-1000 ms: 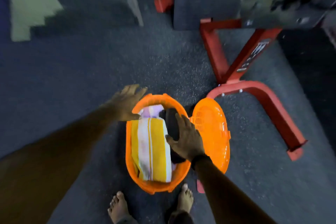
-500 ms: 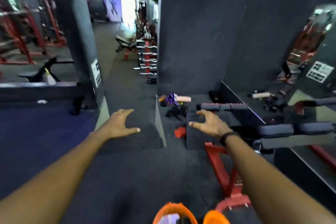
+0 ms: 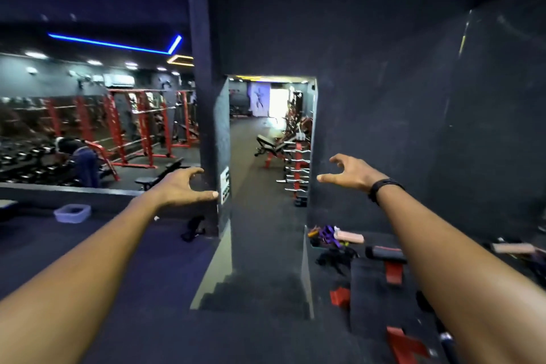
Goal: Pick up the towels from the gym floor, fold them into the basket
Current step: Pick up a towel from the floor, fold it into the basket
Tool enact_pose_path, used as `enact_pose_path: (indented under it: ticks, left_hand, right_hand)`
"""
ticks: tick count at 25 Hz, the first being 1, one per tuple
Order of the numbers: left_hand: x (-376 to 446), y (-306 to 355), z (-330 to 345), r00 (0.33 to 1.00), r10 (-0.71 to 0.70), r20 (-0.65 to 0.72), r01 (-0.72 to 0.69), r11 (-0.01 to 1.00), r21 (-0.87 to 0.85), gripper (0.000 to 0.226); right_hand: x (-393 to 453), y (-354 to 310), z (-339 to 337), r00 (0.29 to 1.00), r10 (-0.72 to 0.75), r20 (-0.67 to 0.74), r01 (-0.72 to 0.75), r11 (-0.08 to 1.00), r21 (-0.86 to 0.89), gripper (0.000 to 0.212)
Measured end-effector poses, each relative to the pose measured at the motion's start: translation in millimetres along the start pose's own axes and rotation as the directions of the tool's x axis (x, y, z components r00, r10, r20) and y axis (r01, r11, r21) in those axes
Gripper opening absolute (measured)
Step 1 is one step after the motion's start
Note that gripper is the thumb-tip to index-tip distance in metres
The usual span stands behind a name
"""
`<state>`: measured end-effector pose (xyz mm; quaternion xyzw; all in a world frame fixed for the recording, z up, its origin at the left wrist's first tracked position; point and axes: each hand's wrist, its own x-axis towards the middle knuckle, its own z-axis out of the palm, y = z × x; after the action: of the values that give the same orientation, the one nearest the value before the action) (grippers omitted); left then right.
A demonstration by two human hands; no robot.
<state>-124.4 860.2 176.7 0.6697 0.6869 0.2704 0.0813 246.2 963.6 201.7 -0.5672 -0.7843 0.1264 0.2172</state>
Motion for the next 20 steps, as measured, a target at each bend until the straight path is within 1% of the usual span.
enact_pose_path:
  ticks: [3,5,7,10,11,13,14,16,18,20]
  left_hand:
    - [-37,15,-26,0.997,-0.065,-0.047,0.065,0.998,-0.008,0.085]
    - [-62,19,-41,0.987,-0.112,-0.116,0.111,0.994,-0.018,0.083]
    - [-92,24,-62,0.974,-0.154,-0.165,0.158,0.987,0.013,0.083]
    - [-148,19,-98,0.952,-0.230,-0.200,0.249,0.966,0.075,0.100]
    - [-169,15,-110,0.939,-0.252,-0.234,0.277,0.957,0.083,0.098]
    - [-212,7,-133,0.903,-0.309,-0.297,0.349,0.933,0.091,0.083]
    - [-232,2,-144,0.881,-0.340,-0.328,0.388,0.917,0.091,0.081]
    - [-284,-11,-174,0.829,-0.410,-0.380,0.478,0.872,0.102,0.089]
    - [-341,-28,-199,0.781,-0.458,-0.424,0.543,0.834,0.100,0.093]
    - [-404,-46,-221,0.706,-0.516,-0.485,0.621,0.781,0.073,0.084]
  right_hand:
    - [-9,-24,-16,0.994,-0.112,0.016,0.112,0.994,-0.001,0.080]
    - [-15,-43,-20,0.983,-0.181,0.024,0.181,0.983,0.011,0.075]
    - [-22,-66,-16,0.969,-0.239,0.056,0.238,0.971,0.028,0.077]
    - [-34,-113,1,0.931,-0.349,0.106,0.345,0.937,0.054,0.082]
    - [-39,-132,8,0.914,-0.385,0.127,0.380,0.923,0.063,0.082]
    - [-54,-175,22,0.872,-0.465,0.155,0.455,0.885,0.099,0.078]
    - [-62,-196,29,0.848,-0.502,0.170,0.486,0.864,0.130,0.077]
    - [-82,-248,48,0.785,-0.584,0.207,0.549,0.811,0.202,0.074]
    - [-106,-303,70,0.704,-0.670,0.235,0.617,0.741,0.264,0.068]
    - [-137,-362,95,0.614,-0.744,0.263,0.677,0.668,0.309,0.068]
